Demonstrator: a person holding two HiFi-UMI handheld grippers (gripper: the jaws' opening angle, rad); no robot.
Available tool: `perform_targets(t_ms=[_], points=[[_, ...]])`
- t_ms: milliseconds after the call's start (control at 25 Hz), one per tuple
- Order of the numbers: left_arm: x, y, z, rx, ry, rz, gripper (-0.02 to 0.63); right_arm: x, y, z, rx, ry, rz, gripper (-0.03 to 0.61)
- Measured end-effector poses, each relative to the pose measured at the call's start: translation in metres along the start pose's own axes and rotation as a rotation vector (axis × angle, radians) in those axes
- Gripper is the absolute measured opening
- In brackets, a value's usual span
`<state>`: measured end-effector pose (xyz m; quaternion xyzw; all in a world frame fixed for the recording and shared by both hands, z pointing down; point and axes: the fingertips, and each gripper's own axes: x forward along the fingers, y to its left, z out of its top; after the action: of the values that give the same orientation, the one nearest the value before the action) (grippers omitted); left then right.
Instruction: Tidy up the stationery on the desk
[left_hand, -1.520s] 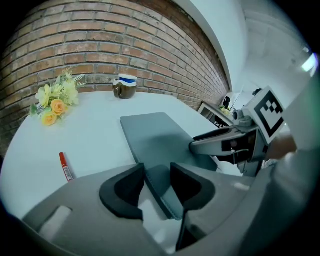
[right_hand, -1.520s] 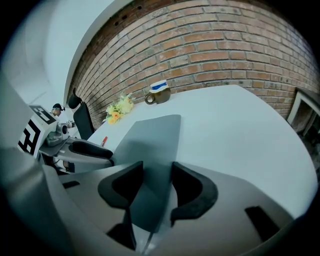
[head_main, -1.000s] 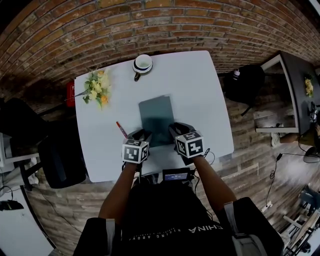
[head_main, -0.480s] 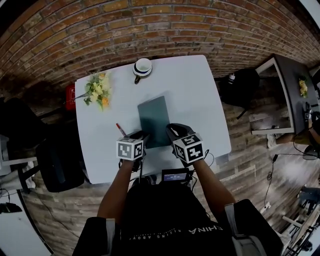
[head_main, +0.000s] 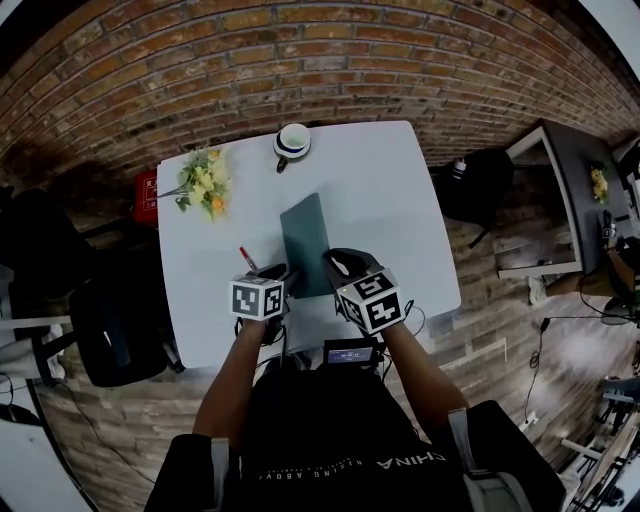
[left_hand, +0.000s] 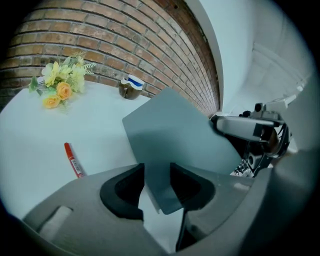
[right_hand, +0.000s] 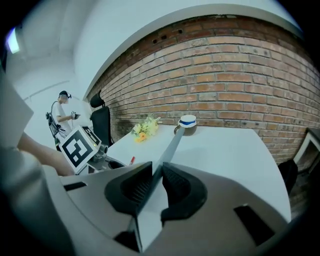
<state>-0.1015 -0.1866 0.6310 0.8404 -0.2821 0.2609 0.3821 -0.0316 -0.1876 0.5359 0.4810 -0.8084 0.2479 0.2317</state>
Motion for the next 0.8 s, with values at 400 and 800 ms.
perform_targets(t_ms=[400, 800], points=[[-0.051, -0.031, 0.089, -0.001, -0.201, -0.123, 0.169, 0.003, 0.030, 0.017, -0.059, -0.016, 0.016, 0.074], [-0.040, -0.032, 0.118, -0.024, -0.072, -0.077, 0.198, 0.009, 0.050, 0.025, -0.100, -0.022, 0.041, 0.074]])
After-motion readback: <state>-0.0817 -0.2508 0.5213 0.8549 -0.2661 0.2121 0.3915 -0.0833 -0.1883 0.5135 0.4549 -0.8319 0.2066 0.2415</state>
